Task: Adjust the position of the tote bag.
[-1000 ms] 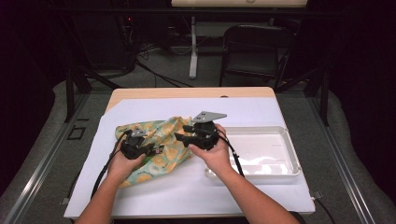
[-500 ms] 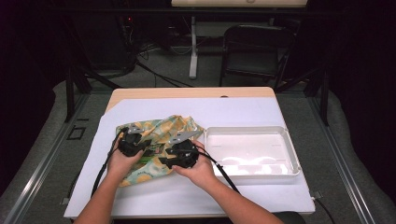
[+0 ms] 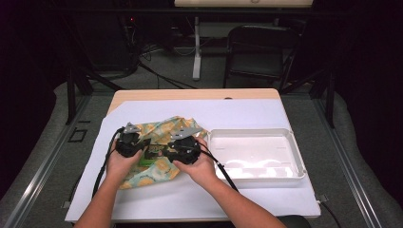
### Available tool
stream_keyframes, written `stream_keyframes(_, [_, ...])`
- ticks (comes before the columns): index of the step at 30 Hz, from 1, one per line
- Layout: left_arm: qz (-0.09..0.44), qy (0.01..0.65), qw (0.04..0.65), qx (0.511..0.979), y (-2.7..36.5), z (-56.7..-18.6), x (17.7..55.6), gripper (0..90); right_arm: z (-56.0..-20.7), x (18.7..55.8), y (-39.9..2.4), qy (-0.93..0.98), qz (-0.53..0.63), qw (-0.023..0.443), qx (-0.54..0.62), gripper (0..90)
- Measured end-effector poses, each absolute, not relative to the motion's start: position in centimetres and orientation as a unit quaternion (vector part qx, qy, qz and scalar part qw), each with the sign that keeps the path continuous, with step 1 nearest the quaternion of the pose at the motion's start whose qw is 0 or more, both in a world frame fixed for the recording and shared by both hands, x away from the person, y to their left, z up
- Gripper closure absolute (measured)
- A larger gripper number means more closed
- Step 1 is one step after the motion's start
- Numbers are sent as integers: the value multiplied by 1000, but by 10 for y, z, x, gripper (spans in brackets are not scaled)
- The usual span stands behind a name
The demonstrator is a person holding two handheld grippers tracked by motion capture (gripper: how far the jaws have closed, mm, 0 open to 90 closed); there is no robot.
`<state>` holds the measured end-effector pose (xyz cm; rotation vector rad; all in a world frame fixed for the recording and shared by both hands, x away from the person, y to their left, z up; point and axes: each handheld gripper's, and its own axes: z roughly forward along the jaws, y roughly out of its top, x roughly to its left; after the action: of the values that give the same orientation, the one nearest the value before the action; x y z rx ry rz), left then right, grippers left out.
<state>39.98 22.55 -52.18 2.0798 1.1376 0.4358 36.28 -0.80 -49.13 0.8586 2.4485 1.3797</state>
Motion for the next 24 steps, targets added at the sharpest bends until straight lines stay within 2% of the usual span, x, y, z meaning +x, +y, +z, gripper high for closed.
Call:
stream_keyframes(6, [177, 450, 367, 795, 231, -518, 401, 900, -511, 361, -10, 861, 402, 94, 297, 787])
stream_keyframes(9, [179, 455, 364, 793, 235, -515, 403, 900, -520, 354, -11, 869, 386, 90, 297, 819])
stream_keyframes(24, [221, 454, 351, 789, 233, -491, 419, 900, -547, 341, -16, 875, 356, 74, 319, 845])
